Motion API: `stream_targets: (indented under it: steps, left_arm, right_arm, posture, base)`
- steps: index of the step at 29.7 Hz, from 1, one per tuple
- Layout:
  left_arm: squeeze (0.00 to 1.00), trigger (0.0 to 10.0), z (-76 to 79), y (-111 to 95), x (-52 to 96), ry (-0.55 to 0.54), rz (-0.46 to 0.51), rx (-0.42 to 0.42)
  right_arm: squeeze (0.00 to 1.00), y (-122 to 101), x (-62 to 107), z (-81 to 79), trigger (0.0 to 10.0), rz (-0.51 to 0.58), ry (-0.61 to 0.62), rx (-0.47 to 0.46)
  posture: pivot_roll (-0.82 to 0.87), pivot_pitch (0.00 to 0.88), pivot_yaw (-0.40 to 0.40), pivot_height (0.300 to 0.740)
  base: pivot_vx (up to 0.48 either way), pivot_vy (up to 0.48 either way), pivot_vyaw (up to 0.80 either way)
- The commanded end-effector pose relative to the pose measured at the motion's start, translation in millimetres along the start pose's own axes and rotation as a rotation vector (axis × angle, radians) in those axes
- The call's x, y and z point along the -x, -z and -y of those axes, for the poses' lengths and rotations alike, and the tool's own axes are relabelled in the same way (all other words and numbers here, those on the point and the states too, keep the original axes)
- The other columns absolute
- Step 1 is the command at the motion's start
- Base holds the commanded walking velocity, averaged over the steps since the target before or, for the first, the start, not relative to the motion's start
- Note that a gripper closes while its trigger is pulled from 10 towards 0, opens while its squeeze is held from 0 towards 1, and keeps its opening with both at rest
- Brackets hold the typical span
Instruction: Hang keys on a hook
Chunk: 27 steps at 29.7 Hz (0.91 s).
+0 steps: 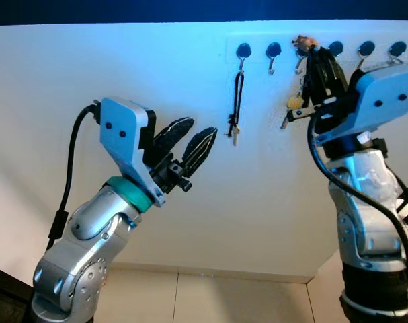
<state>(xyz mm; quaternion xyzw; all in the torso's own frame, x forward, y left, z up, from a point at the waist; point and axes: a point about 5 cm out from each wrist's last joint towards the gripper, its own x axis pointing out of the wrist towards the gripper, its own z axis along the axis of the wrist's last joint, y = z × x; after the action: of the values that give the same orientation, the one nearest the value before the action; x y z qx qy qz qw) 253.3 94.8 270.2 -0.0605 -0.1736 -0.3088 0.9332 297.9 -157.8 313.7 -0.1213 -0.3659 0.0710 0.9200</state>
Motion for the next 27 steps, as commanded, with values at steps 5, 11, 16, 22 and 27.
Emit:
stream_targets:
  steps: [5, 11, 16, 22, 27]
  left_arm:
    - [0.00, 10.0, -0.3, -1.9, -1.0, -0.014, 0.004, -0.015]
    - [0.00, 10.0, 0.4, -2.4, -0.1, -0.019, 0.003, -0.013]
    - [0.00, 10.0, 0.4, -2.7, -1.1, -0.021, 0.005, -0.010]
    - [0.00, 10.0, 0.8, -2.6, -1.2, -0.024, 0.005, -0.008]
    - [0.00, 10.0, 1.6, -2.3, -1.0, -0.024, 0.004, -0.005]
  right_arm:
    - [0.00, -0.8, -8.7, -5.2, 10.0, 0.023, -0.027, 0.002]
    - [0.00, 2.8, -10.0, -7.9, 10.0, 0.010, -0.034, -0.003]
    - [0.00, 8.1, -11.9, -10.5, 10.0, -0.002, -0.047, -0.006]
    - [0.00, 12.5, -14.8, -13.7, 10.0, -0.006, -0.061, -0.012]
    - [0.00, 13.0, -17.0, -15.6, 10.0, 0.000, -0.066, -0.021]
  posture:
    - [-0.12, 0.034, 0.114, 0.740]
    - [-0.12, 0.035, 0.116, 0.740]
    - [-0.12, 0.037, 0.117, 0.740]
    - [-0.11, 0.035, 0.115, 0.740]
    - [-0.11, 0.035, 0.114, 0.740]
  base:
    - [0.000, 0.000, 0.00]
    - [0.000, 0.000, 0.00]
    - [0.000, 0.000, 0.00]
    - [0.000, 0.000, 0.00]
    - [0.000, 0.000, 0.00]
